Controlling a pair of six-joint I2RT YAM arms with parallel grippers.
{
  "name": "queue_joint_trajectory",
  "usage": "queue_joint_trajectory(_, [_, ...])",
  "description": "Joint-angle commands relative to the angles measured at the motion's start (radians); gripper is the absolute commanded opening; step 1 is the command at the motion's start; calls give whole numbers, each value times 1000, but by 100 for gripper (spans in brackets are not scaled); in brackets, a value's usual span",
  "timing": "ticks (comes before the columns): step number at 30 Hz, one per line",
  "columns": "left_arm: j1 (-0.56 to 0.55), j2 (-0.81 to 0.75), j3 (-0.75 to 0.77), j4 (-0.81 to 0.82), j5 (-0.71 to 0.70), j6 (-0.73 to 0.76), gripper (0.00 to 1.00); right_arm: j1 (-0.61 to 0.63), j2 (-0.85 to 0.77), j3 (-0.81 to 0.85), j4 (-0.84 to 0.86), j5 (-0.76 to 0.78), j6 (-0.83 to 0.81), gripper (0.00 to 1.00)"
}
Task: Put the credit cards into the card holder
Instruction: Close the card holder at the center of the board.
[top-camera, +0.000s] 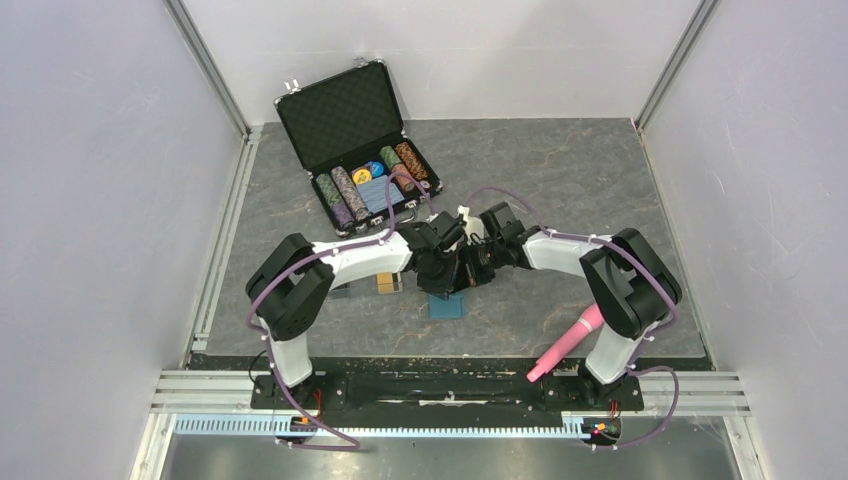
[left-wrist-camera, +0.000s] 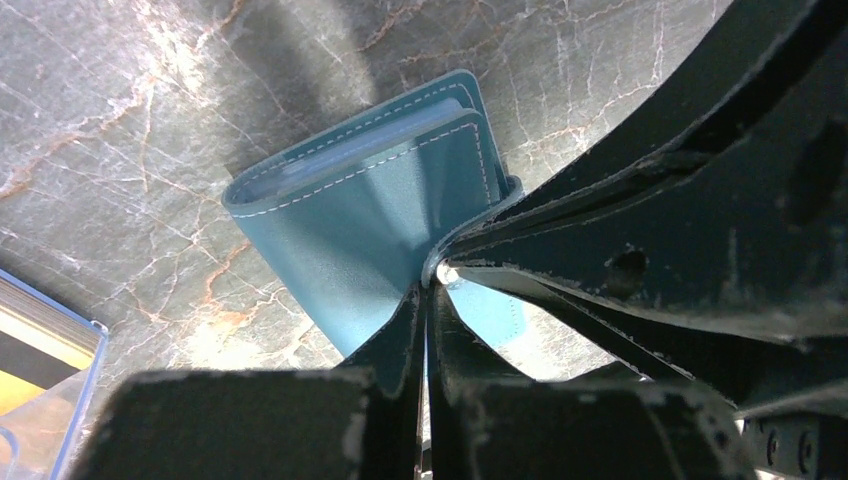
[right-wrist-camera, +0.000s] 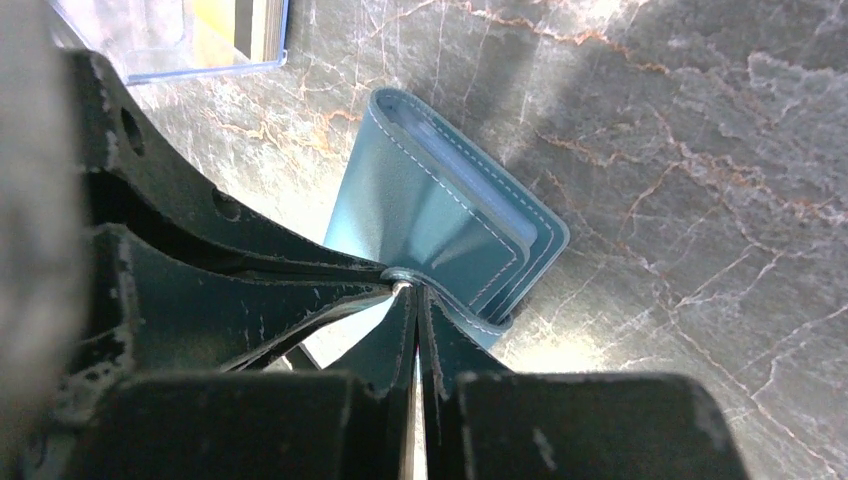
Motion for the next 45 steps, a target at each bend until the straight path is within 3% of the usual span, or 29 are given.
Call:
queue_joint_trajectory(1, [0,-36,-50,55,-31,-16,2,49,-32,-71,-59,57,-45,0])
queue_joint_trajectory(12, [11,-109,-77,85,-37,-31,2,30,-141,-41,33,1,24,0])
queue_joint_trajectory(45, [11,-95,-79,60,-16,-42,2,31,-24,-31,97,-76,38,0])
